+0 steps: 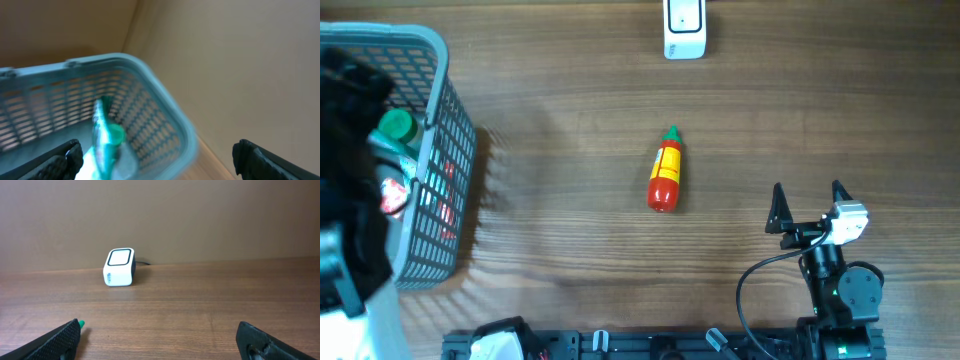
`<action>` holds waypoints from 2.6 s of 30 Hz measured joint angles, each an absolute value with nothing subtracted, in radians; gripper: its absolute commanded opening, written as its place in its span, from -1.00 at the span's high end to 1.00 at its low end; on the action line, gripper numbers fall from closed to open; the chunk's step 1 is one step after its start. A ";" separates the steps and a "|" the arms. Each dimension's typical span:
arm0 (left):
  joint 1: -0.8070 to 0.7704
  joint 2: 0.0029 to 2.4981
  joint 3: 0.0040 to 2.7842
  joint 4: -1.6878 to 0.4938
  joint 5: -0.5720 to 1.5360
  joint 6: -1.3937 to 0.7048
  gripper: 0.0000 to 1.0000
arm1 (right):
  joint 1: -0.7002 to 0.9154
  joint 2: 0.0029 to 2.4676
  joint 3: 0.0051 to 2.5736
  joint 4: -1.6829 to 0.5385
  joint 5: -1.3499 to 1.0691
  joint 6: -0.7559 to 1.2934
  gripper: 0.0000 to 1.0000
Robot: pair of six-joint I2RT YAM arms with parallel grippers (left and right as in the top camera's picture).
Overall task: Scan the item barcode
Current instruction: 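Return the left gripper to the basket and grasp the green glove pack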
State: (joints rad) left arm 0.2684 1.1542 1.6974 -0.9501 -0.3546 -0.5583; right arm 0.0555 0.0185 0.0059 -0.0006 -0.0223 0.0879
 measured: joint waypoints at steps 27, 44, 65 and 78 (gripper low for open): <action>0.774 1.774 1.697 -0.972 0.425 -0.567 -1.00 | 0.056 0.019 0.006 -0.001 -0.022 0.088 -0.99; 0.663 1.851 1.697 -1.101 0.260 -0.488 0.92 | 0.056 0.019 0.006 -0.001 -0.022 0.088 -0.99; 0.682 1.519 1.913 -1.075 0.262 -0.515 0.92 | 0.056 0.019 0.006 -0.001 -0.022 0.088 -0.99; 0.567 1.270 1.921 -0.996 0.419 -0.585 0.92 | 0.056 0.019 0.006 -0.001 -0.022 0.088 -0.99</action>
State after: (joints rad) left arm 0.5671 1.2701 1.9205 -0.9962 0.4194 -0.5846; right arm 0.0555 0.0185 0.0059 -0.0006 -0.0223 0.0879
